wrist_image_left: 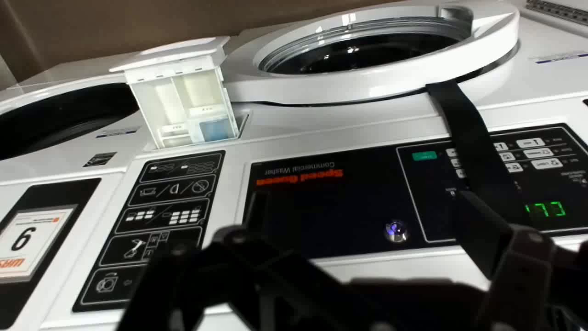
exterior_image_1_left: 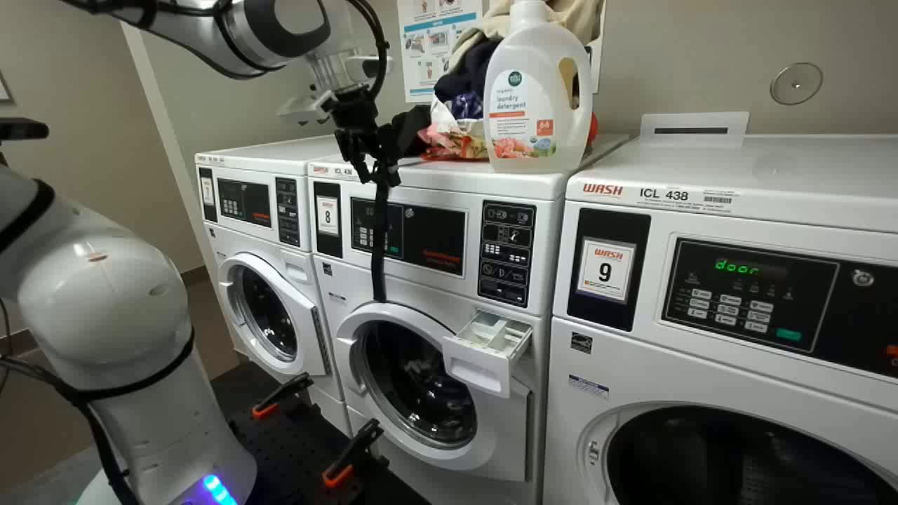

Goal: Push on one of the buttons of the middle washing machine.

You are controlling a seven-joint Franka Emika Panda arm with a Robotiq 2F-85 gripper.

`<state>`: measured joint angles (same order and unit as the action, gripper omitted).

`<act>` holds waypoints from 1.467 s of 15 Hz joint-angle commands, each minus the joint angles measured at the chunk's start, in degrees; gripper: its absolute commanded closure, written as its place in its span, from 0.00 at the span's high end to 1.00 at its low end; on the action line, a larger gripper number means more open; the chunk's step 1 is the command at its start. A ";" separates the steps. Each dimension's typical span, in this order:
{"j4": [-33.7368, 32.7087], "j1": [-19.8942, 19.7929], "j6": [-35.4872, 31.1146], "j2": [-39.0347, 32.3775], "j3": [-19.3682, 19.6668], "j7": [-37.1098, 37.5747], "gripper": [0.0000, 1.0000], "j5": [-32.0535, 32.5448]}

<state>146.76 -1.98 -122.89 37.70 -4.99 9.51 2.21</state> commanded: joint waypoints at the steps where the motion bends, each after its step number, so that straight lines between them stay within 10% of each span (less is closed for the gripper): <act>1: -0.08 0.27 0.10 -0.03 0.25 0.13 1.00 0.19; 14: 0.55 10.98 0.21 -3.85 -0.84 -3.12 1.00 -11.89; 15: 0.70 11.80 -0.55 -4.24 -1.37 -2.98 0.75 -12.67; 22: 1.67 15.24 -3.80 -8.91 -4.45 -2.92 0.27 -14.83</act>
<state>147.67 12.75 -123.91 31.18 -8.63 7.96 -11.20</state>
